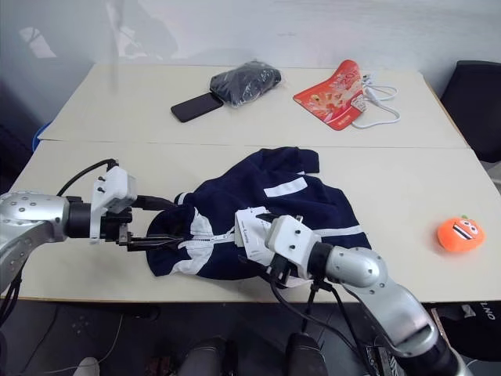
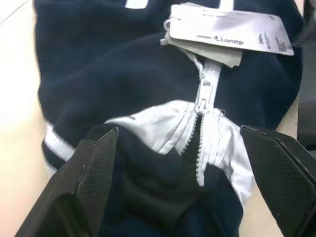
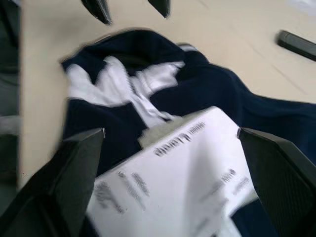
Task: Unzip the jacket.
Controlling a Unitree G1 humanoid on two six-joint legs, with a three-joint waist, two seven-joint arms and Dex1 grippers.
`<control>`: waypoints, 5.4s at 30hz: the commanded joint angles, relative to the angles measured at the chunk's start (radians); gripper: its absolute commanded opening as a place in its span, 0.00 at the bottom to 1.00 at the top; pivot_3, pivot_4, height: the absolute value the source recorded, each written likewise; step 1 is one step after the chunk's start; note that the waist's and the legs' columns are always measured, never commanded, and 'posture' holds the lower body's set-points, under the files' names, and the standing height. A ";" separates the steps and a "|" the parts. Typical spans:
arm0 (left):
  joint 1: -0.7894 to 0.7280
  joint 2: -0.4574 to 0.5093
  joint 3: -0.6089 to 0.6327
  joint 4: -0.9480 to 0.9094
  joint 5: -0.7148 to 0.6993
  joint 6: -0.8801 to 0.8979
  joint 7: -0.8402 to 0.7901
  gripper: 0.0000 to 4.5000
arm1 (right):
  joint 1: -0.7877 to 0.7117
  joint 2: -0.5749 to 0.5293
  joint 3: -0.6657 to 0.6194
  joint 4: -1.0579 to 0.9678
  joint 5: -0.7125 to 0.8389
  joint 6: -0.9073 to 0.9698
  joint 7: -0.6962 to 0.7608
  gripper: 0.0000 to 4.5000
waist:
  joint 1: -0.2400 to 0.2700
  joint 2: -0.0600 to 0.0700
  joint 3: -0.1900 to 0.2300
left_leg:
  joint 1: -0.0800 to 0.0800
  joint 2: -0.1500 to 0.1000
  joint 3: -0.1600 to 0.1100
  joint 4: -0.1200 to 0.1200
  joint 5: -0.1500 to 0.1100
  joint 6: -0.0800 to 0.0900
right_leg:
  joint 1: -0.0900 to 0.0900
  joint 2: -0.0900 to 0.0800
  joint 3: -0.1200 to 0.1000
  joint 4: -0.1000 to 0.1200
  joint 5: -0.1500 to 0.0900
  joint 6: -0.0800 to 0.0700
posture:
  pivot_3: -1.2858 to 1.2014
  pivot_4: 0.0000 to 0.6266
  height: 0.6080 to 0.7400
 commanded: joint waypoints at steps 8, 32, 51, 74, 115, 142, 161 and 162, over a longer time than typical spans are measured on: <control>-0.048 -0.058 -0.034 0.002 0.085 -0.019 -0.065 0.93 | -0.016 0.113 0.130 0.054 -0.231 -0.007 -0.122 1.00 | -0.015 0.000 0.000 | 0.000 0.001 0.000 0.000 0.000 0.000 | 0.000 0.000 0.000 0.001 0.000 0.000 | 0.52 0.24 1.00; -0.069 -0.146 -0.043 0.040 0.159 -0.037 -0.132 0.93 | -0.038 0.017 0.221 0.100 -0.621 -0.254 -0.063 1.00 | -0.016 0.000 0.000 | 0.000 0.001 -0.001 0.001 0.001 0.000 | 0.000 0.000 0.000 0.002 0.000 0.000 | 0.52 0.24 1.00; -0.106 -0.195 -0.058 0.090 0.206 -0.055 -0.144 0.93 | -0.052 0.175 -0.131 -0.034 -0.134 0.220 0.222 1.00 | -0.014 0.000 0.000 | 0.000 0.001 -0.002 0.004 0.001 0.000 | 0.001 0.000 -0.001 0.004 0.000 0.000 | 0.52 0.24 1.00; -0.062 -0.224 -0.047 0.061 0.233 -0.086 -0.126 0.93 | -0.450 0.195 -0.397 0.477 0.451 0.875 0.225 1.00 | -0.019 0.000 0.000 | 0.000 0.001 -0.001 0.004 0.000 0.001 | 0.000 0.000 0.000 0.005 0.000 0.000 | 0.52 0.24 1.00; -0.152 -0.430 -0.275 0.529 0.550 -0.549 -0.139 0.93 | -0.265 0.039 -0.352 0.029 0.442 0.713 -0.088 0.00 | 0.005 0.000 -0.002 | -0.001 -0.001 0.000 0.006 0.000 0.003 | 0.000 -0.003 0.000 0.006 0.001 0.001 | 0.52 0.24 1.00; -0.176 -0.461 -0.271 0.621 0.556 -0.590 -0.169 0.93 | 0.186 -0.277 -0.783 0.013 0.105 0.510 -0.207 0.00 | 0.012 0.002 -0.004 | 0.002 0.000 -0.001 0.008 -0.001 0.005 | 0.005 -0.003 -0.001 0.005 0.001 0.002 | 0.52 0.24 1.00; -0.187 -0.469 -0.235 0.627 0.533 -0.565 -0.156 0.93 | -0.045 -0.455 -0.695 0.665 -0.017 0.123 -0.054 0.00 | 0.009 0.004 -0.005 | 0.002 0.000 -0.001 0.009 0.000 0.005 | 0.006 -0.003 -0.001 0.004 0.001 0.003 | 0.52 0.24 1.00; -0.187 -0.468 -0.221 0.612 0.517 -0.542 -0.155 0.93 | -0.067 -0.449 -0.664 0.669 -0.010 0.113 -0.026 0.00 | 0.009 0.004 -0.005 | 0.002 0.000 -0.001 0.009 0.000 0.005 | 0.006 -0.003 -0.001 0.004 0.001 0.003 | 0.52 0.24 1.00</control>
